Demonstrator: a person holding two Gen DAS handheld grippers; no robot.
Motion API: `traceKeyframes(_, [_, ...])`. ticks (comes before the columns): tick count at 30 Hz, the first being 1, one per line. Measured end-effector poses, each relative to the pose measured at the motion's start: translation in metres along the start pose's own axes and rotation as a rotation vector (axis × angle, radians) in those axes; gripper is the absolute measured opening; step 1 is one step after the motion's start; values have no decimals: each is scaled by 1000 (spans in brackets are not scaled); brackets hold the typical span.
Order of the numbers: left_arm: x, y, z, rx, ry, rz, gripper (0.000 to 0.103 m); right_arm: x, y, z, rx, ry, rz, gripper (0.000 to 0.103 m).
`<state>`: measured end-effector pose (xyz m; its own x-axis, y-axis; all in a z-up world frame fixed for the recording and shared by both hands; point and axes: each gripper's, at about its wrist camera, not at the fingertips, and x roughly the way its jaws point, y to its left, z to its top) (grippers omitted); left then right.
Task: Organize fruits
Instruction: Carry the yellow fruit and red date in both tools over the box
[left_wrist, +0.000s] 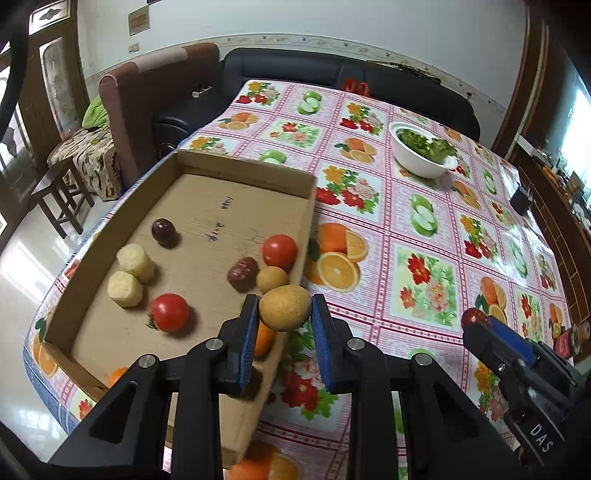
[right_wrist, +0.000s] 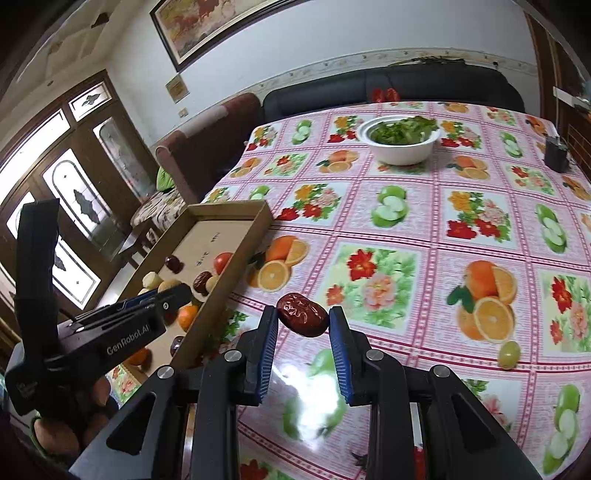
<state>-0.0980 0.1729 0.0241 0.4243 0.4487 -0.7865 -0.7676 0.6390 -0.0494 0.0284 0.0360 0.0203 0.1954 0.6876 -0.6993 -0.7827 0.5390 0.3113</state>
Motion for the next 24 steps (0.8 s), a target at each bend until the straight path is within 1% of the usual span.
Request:
traceKeyframes(5, [-1, 18, 8, -20, -12, 25, 26, 11, 15, 6, -29, 11, 24, 29])
traceKeyframes(14, [6, 54, 30, -68, 9, 26, 26, 33, 44, 27, -77, 24, 81, 28])
traceKeyframes(19, [17, 77, 53, -105, 13, 62, 26, 55, 63, 43, -98, 38, 125, 28])
traceKeyframes(24, [35, 97, 66, -138, 32, 106, 26, 77, 81, 56, -126, 51, 137, 28])
